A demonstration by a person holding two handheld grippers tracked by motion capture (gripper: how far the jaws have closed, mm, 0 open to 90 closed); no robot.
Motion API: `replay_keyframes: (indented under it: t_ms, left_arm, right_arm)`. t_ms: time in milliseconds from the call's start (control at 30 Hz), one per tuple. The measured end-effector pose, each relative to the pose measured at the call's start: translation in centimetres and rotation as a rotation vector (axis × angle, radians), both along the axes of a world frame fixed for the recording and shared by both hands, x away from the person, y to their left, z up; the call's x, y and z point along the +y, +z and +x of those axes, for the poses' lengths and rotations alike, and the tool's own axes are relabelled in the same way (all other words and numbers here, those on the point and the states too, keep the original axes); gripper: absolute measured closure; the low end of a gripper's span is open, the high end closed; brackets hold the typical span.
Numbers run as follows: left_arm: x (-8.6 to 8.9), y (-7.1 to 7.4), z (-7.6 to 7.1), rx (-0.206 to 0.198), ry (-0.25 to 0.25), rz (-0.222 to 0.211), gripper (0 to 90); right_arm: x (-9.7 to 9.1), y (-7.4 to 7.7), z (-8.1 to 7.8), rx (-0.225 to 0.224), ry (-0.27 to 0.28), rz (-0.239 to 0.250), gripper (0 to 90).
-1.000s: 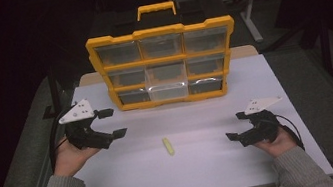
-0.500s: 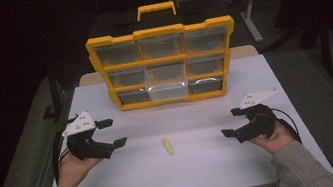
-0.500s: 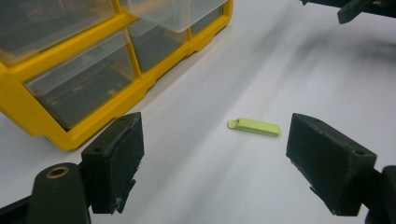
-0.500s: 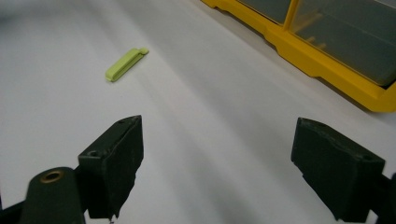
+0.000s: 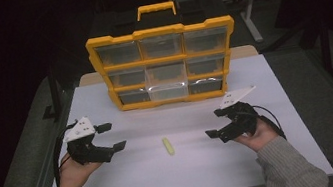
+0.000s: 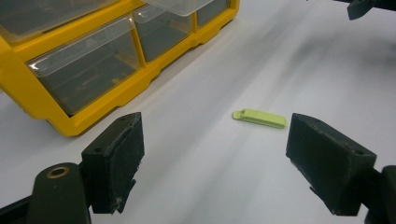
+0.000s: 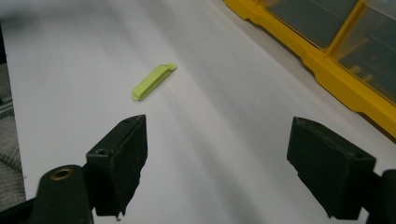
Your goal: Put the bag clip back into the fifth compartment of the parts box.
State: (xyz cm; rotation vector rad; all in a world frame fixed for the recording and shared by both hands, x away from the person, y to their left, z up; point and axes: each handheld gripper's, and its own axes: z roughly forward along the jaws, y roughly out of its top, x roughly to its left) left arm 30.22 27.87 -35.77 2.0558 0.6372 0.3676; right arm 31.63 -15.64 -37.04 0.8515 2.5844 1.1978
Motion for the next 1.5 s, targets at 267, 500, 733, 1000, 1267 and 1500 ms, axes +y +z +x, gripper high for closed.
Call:
replay_keyframes:
  t_ms: [267,500,733,1000,1267,1500]
  left_arm:
    - [0.3,-0.3,-0.1,0.004,0.005,0.010,19.0]
    - [0.1,-0.5,-0.1,0.002,0.005,0.009,18.8]
    - [0.1,-0.7,0.0,0.006,0.007,-0.002,18.8]
    - [0.1,-0.9,0.0,0.005,0.009,0.000,18.7]
    - [0.3,-0.9,0.0,0.003,0.012,-0.014,18.7]
    - [0.4,-0.8,0.0,-0.001,0.005,-0.005,18.7]
  right_arm:
    - [2.4,0.3,0.2,0.002,0.037,-0.016,21.9]
    - [4.4,0.2,0.7,0.029,0.058,-0.020,27.5]
    - [6.7,-0.1,1.1,0.053,0.084,-0.045,29.6]
    - [9.0,-0.7,1.6,0.076,0.110,-0.082,32.5]
    - [11.1,-1.9,2.3,0.106,0.121,-0.112,35.8]
    - [12.6,-2.8,2.6,0.131,0.150,-0.128,41.6]
